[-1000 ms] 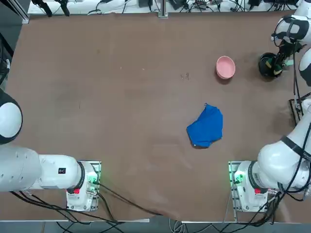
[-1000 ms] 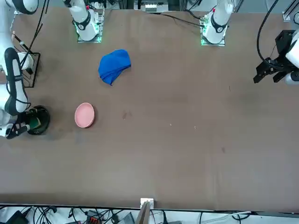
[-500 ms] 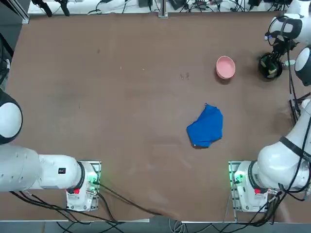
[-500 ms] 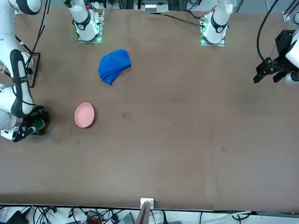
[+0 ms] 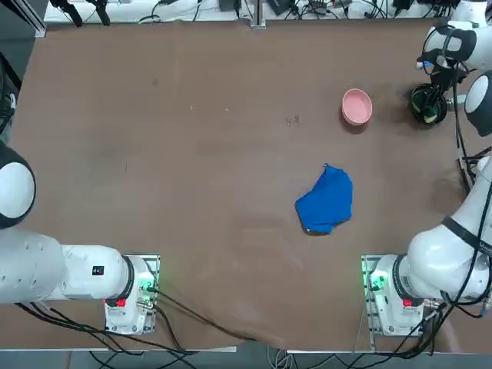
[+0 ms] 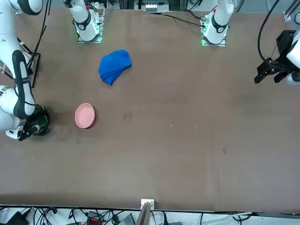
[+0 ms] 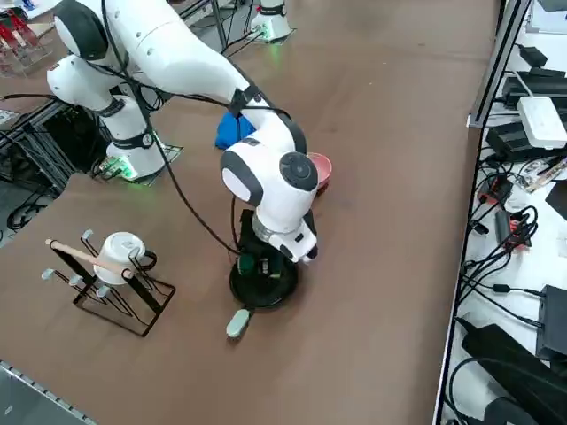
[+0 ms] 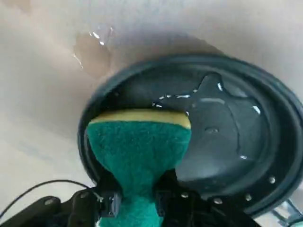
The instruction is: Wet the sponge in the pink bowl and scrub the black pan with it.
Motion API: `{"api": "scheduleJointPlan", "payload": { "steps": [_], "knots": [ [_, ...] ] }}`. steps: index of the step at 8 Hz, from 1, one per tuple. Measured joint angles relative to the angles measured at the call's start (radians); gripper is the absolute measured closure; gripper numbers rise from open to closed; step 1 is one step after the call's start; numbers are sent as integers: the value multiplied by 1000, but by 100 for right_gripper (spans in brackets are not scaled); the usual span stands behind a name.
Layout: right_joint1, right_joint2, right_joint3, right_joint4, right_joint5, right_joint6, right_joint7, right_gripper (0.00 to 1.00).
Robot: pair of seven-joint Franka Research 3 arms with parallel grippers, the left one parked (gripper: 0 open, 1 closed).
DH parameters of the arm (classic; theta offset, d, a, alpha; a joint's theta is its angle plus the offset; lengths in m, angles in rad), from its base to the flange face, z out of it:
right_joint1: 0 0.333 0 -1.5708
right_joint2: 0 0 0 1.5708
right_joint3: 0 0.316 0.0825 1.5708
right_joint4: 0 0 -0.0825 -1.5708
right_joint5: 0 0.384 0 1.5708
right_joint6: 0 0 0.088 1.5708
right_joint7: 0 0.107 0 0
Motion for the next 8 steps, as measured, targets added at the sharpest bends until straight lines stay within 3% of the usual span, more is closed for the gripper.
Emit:
{"api": "scheduleJointPlan", "payload": {
  "steps": [4,8],
  "knots": [
    [-60,1,-6,1,-29,37,-54,62],
    [-60,10,-6,1,-46,134,-54,62]
  ]
}}
